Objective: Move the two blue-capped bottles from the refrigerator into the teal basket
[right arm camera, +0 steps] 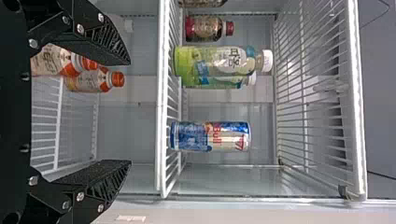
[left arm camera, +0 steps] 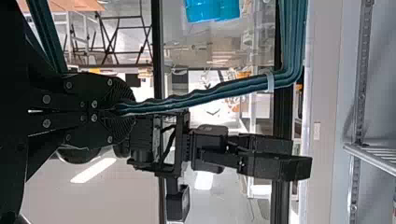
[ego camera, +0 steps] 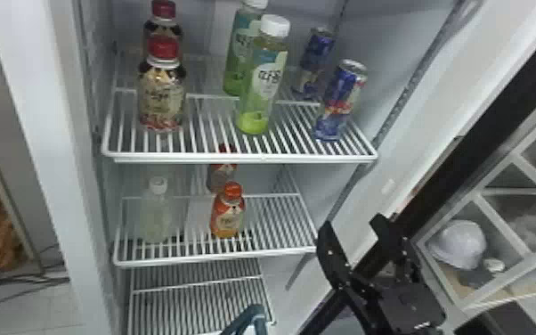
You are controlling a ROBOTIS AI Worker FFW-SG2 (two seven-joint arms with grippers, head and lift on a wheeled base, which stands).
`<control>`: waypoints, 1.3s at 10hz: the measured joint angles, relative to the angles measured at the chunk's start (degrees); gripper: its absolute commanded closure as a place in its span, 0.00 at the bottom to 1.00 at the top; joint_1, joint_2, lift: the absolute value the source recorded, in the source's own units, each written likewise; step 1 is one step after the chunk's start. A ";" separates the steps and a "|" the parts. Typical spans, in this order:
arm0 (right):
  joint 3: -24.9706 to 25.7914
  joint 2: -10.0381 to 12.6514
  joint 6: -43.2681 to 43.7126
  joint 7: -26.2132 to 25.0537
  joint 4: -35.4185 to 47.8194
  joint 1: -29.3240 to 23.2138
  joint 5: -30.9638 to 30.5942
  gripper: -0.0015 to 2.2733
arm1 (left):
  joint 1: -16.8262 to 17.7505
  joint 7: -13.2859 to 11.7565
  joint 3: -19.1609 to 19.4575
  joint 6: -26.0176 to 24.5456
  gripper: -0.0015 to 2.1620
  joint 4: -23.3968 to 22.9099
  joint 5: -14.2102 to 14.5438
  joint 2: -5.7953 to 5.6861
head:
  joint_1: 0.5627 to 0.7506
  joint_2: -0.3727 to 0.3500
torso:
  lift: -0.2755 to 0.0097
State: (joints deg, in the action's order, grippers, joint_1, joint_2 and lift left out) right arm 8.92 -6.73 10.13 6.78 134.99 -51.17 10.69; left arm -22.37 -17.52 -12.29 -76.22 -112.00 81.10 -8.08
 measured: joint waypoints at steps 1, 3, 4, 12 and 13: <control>-0.33 -0.02 1.01 -0.91 -1.48 0.90 -0.58 0.13 | 0.01 0.04 -0.01 0.00 0.53 0.00 -0.05 0.00 | 0.70 0.03 | 0.49; -0.71 0.05 1.86 -1.85 -3.10 1.80 -1.12 0.13 | 0.13 0.04 -0.12 0.01 0.53 0.01 -0.07 0.00 | 0.70 0.03 | 0.49; -0.82 0.05 1.95 -1.96 -3.25 1.92 -1.22 0.13 | 0.15 0.06 -0.17 0.03 0.53 0.02 -0.07 0.00 | 0.70 0.03 | 0.49; -0.42 0.54 1.97 -2.48 -2.99 1.20 -1.10 0.13 | 0.13 0.05 -0.33 0.11 0.53 0.02 0.02 -0.01 | 0.70 0.03 | 0.49; -0.26 0.65 1.97 -2.48 -2.95 1.13 -1.11 0.13 | 0.07 0.06 -0.29 0.12 0.53 0.01 0.02 -0.01 | 0.70 0.03 | 0.49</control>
State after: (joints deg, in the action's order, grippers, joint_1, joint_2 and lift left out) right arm 8.66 -6.08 12.10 4.30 132.04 -50.05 9.58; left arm -22.30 -17.46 -12.58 -76.09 -111.99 81.13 -8.09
